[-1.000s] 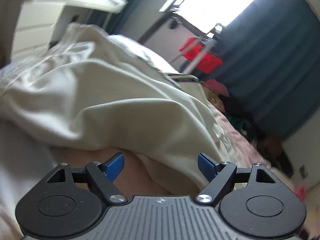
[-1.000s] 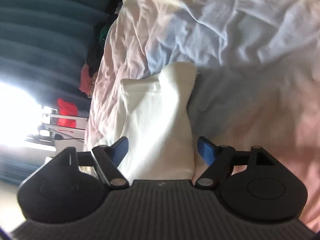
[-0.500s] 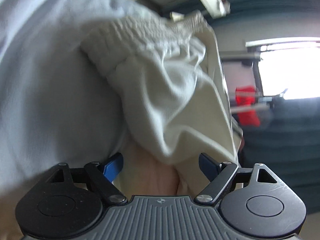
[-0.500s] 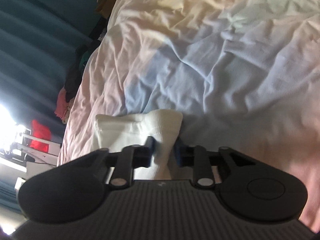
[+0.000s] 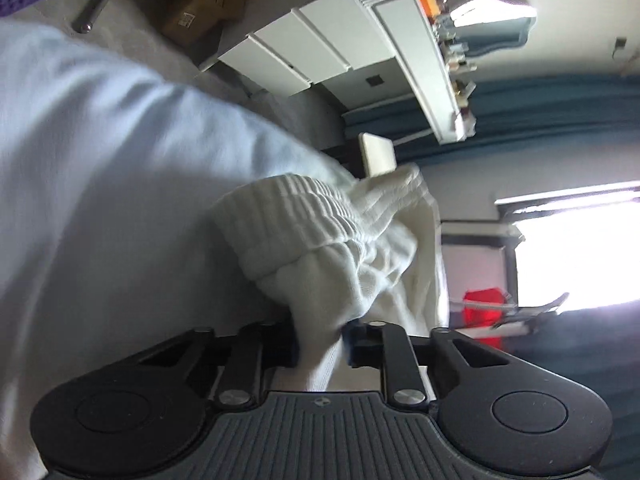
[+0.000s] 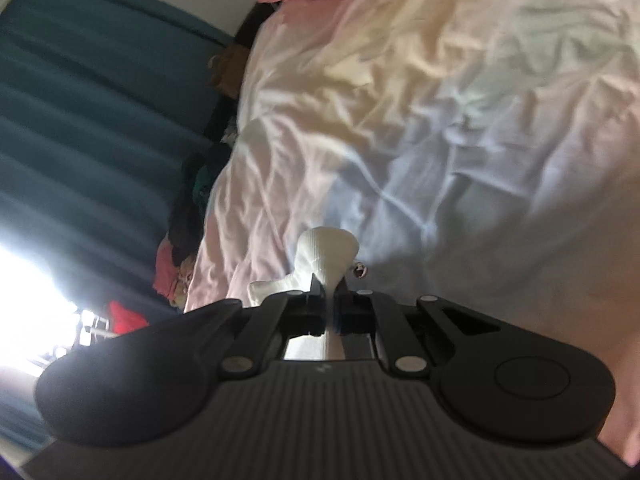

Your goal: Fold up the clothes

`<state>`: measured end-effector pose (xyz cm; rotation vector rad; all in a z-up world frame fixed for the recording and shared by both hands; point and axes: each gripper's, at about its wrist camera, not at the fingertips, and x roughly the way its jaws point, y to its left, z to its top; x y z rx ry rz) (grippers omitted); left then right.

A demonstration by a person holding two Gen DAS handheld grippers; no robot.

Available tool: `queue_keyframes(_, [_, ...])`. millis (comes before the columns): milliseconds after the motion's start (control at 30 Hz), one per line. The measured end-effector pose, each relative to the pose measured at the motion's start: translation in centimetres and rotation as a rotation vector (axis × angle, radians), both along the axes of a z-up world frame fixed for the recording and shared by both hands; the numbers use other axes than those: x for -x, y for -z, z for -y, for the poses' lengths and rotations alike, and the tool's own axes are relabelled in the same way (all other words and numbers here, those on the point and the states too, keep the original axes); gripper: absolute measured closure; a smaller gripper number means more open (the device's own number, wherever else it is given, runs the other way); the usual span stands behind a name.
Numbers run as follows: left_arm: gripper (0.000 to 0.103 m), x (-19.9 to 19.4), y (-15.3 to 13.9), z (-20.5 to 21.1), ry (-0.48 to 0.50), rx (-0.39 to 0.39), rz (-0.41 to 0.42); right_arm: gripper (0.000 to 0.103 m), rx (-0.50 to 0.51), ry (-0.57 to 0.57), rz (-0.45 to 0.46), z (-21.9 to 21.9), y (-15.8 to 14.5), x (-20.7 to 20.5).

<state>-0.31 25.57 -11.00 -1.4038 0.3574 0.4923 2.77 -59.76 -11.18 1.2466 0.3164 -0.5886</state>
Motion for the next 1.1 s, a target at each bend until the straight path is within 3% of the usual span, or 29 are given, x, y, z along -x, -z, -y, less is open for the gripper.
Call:
queue_keyframes(133, [0.094,1.9,-3.1,-2.8,0.03,-0.026,0.017,0.097,0.021,0.05,-0.06,0.4,-0.2,1.8])
queue_keyframes(233, [0.095,3.9,-4.3,-5.0,0.099,0.031,0.035,0.097,0.026,0.093,-0.072,0.2,-0.9,3.6])
queue_keyframes(367, [0.096,6.8,-5.1,-6.6,0.18,0.008,-0.03,0.097,0.094,0.184,-0.179,-0.2,-2.5,5.9])
queue_keyframes(500, [0.095,7.2,-4.7,-6.5,0.271,-0.1,-0.153,0.096,0.008,0.233,-0.305,0.5,-0.9,7.5])
queue_keyframes(600, [0.092,7.4,-5.0,-5.6,0.328,-0.18,-0.195,0.095,-0.053,0.229,-0.34,0.9,0.4,8.0])
queue_keyframes(633, [0.089,7.4,-5.2,-5.3,0.343,-0.207,-0.2,0.093,-0.066,0.228,-0.344,1.0,0.6,8.2])
queue_keyframes(667, [0.078,7.5,-5.5,-5.1,0.36,-0.224,-0.197,0.092,-0.073,0.227,-0.343,1.1,0.7,8.3])
queue_keyframes(700, [0.059,7.7,-5.8,-4.9,0.378,-0.234,-0.189,0.09,-0.07,0.228,-0.342,1.0,0.6,8.4])
queue_keyframes(733, [0.052,8.0,-6.3,-4.6,0.393,-0.254,-0.189,0.079,-0.061,0.23,-0.345,1.0,0.4,8.5])
queue_keyframes(833, [0.032,8.5,-8.0,-3.0,0.426,-0.341,-0.207,0.029,0.042,0.25,-0.349,0.7,-1.5,8.2])
queue_keyframes(900, [0.018,8.6,-8.9,-1.6,0.435,-0.386,-0.192,0.025,0.163,0.255,-0.346,0.4,-3.2,7.6])
queue_keyframes(967, [0.013,8.3,-9.8,-0.2,0.445,-0.407,-0.17,0.025,0.257,0.221,-0.323,0.1,-4.2,6.6])
queue_keyframes(1033, [0.008,7.4,-10.8,2.0,0.469,-0.458,-0.154,0.024,0.295,0.113,-0.258,-0.1,-4.3,4.7])
queue_keyframes(1100, [0.004,6.0,-11.8,4.8,0.497,-0.531,-0.138,0.026,0.288,-0.073,-0.213,-0.3,-3.4,1.8])
